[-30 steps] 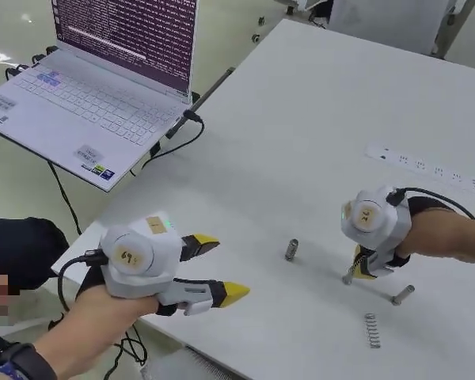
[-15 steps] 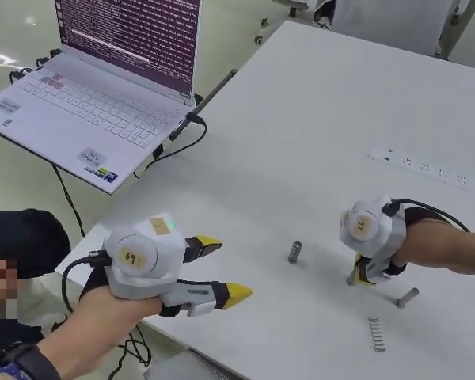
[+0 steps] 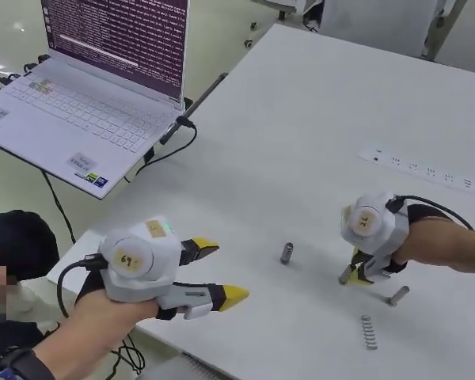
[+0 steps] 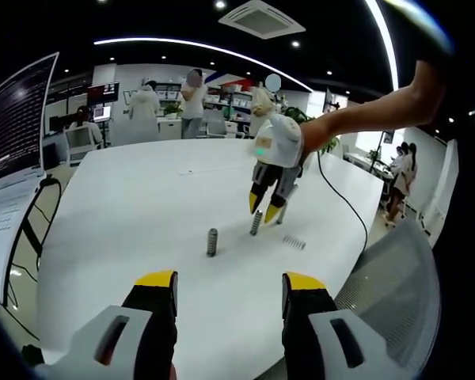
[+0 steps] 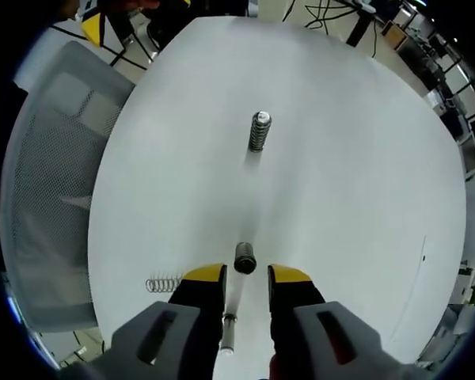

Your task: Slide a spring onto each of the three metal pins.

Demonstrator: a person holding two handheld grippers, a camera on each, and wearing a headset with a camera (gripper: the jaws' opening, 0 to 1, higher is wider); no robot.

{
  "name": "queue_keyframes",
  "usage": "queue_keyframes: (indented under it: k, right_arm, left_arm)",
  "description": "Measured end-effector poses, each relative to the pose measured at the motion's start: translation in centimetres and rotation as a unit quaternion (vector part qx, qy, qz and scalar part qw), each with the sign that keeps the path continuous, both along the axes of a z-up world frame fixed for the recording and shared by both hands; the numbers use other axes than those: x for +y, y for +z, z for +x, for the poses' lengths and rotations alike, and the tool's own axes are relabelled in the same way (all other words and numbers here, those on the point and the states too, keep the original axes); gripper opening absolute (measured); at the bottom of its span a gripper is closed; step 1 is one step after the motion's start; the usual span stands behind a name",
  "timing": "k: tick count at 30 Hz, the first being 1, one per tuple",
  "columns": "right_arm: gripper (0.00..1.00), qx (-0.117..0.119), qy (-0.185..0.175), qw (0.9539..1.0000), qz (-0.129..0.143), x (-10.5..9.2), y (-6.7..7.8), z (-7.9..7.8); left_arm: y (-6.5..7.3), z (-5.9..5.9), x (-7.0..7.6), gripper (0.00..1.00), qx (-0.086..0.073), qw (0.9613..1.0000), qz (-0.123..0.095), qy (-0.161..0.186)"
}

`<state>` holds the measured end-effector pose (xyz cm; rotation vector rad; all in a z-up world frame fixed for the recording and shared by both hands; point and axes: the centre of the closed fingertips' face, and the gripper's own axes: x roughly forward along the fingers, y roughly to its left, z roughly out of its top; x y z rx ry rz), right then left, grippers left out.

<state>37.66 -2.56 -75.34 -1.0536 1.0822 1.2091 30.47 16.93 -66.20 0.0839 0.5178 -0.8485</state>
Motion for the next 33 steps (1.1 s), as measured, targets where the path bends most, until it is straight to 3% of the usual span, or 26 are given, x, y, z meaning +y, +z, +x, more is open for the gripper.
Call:
queue_keyframes:
  k: [14,16,20,28,33]
  right_arm:
    - [0.22,-0.004,-0.08,0.9944,0.069,-1.8,2.2,-1.3]
    - [0.23,-0.003,-0.096,0.992,0.082,-1.9,2.4,-1.6]
    - [0.22,0.003,-0.142,0.9825,0.121,-2.4,2.9,-2.2]
    - [0.25,0.001,-0.169,0.975,0.145,-3.2,3.2,-4.0]
    - [0.28,-0.003,-0.203,0.9622,0.182,-3.4,3.9,-4.7]
  left_arm:
    - [0.3,0.5,-0.7,0.48,-0.001,1.0,-0.009,-0.001]
    - [0.4,0.5,-0.9,0.49,-0.002,1.0,-0.008,-0.002]
    - [0.4,0.5,-1.3,0.52,0.001,0.9999,-0.006,-0.011]
    - [0.2,0.6,-1.9,0.54,0.005,0.9997,-0.003,-0.022]
    - [0.2,0.8,-2.6,0.54,0.007,0.9995,-0.002,-0.03]
